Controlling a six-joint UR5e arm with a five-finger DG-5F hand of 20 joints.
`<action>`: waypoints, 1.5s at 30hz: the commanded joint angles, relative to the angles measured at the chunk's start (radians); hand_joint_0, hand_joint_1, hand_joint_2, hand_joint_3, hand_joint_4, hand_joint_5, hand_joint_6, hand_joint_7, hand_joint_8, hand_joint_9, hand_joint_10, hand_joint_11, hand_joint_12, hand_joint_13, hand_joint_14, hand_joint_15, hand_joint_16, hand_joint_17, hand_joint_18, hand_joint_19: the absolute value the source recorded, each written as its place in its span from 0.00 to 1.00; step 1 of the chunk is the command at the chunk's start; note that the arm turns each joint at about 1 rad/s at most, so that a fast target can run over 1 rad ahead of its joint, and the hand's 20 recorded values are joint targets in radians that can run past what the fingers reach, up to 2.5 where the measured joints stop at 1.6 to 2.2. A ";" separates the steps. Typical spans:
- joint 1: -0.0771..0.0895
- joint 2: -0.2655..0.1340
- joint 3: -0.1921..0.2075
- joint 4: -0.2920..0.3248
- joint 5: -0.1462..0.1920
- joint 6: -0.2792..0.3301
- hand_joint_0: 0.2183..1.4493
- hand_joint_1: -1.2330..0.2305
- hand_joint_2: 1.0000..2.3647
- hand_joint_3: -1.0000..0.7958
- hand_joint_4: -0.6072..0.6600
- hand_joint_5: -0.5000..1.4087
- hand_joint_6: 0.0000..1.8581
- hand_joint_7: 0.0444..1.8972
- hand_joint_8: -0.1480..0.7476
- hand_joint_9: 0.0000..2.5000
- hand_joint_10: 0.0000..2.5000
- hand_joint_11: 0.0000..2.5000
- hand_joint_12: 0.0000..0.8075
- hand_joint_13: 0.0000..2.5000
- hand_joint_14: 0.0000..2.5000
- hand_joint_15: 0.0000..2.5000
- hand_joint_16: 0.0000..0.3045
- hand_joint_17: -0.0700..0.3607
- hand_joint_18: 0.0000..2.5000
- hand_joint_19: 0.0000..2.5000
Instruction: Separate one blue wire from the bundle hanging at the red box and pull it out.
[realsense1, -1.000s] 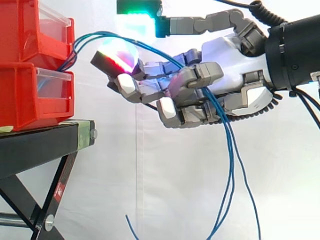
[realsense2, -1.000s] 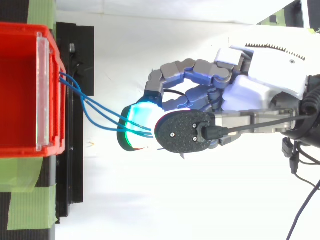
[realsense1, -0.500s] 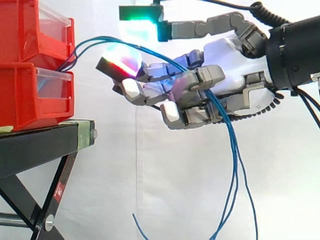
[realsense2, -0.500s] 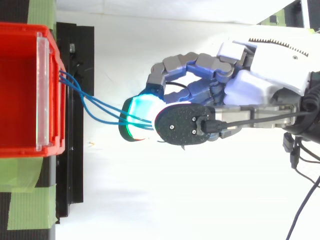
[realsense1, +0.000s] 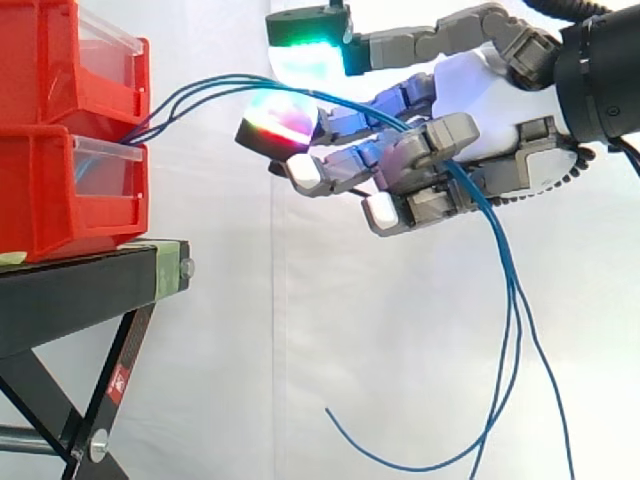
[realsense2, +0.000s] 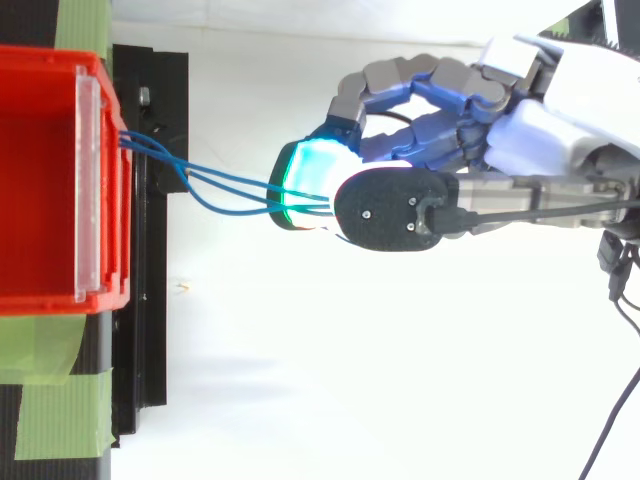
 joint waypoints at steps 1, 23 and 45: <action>0.000 0.003 0.000 -0.002 0.001 -0.019 0.34 0.35 0.02 0.46 0.64 0.16 0.44 0.51 0.55 0.33 0.00 0.45 0.42 0.37 0.62 0.51 0.14 0.39 0.37 0.44; 0.000 0.003 0.000 0.001 0.001 -0.097 0.34 0.33 0.02 0.48 0.63 0.17 0.44 0.52 0.55 0.34 0.00 0.45 0.42 0.37 0.62 0.51 0.14 0.39 0.37 0.44; -0.004 0.003 -0.002 -0.003 0.001 -0.261 0.34 0.30 0.02 0.48 0.63 0.17 0.43 0.52 0.55 0.34 0.00 0.45 0.43 0.37 0.62 0.52 0.14 0.39 0.36 0.45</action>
